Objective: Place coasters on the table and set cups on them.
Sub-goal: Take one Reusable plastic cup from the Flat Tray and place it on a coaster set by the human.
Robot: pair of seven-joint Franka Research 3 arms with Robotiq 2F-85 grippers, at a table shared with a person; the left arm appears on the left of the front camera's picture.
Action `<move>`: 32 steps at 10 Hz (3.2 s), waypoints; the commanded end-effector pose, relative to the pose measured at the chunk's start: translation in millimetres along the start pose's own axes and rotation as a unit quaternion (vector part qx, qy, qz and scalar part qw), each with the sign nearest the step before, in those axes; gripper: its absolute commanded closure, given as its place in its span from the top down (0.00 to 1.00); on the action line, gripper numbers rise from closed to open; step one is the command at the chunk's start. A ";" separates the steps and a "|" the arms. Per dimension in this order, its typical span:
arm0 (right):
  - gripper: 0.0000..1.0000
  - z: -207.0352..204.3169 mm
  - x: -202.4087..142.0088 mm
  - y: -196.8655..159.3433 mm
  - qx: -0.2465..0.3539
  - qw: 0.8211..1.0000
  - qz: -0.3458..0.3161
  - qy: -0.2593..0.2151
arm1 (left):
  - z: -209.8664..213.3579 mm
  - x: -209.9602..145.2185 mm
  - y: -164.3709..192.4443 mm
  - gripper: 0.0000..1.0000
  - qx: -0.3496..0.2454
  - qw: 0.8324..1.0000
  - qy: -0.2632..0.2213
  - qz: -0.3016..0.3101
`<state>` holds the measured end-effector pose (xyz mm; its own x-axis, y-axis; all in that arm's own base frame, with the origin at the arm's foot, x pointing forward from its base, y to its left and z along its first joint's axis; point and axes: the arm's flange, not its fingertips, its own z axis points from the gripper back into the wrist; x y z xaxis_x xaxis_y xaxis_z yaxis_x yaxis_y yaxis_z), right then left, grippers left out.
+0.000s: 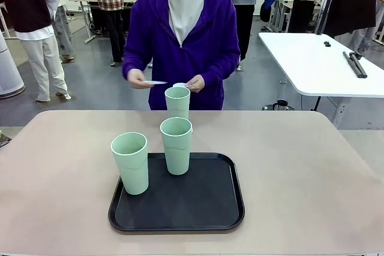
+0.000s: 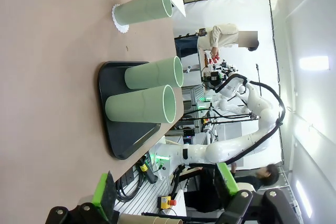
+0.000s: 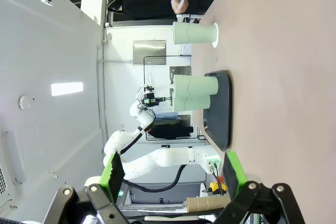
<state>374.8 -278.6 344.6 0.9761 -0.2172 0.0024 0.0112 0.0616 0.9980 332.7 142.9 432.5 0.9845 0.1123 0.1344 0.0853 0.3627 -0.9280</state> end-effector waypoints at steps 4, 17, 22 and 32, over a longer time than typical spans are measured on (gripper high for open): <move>1.00 1.2 1.3 0.8 0.001 1.000 0.001 0.002 | 2.1 -1.1 -0.7 1.00 -0.005 1.000 0.000 -0.008; 1.00 1.2 1.3 0.8 0.001 1.000 0.001 0.002 | 2.1 -1.1 -0.7 1.00 -0.005 1.000 0.000 -0.008; 1.00 1.2 1.3 0.8 0.001 1.000 0.001 0.002 | 2.1 -1.1 -0.7 1.00 -0.005 1.000 0.000 -0.008; 1.00 1.2 1.3 0.8 0.001 1.000 0.001 0.002 | 2.1 -1.1 -0.7 1.00 -0.005 1.000 0.000 -0.008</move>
<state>375.0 -278.9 344.8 0.9762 -0.2170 0.0031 0.0107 0.0624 0.9980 332.7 142.9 432.5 0.9845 0.1123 0.1345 0.0854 0.3627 -0.9280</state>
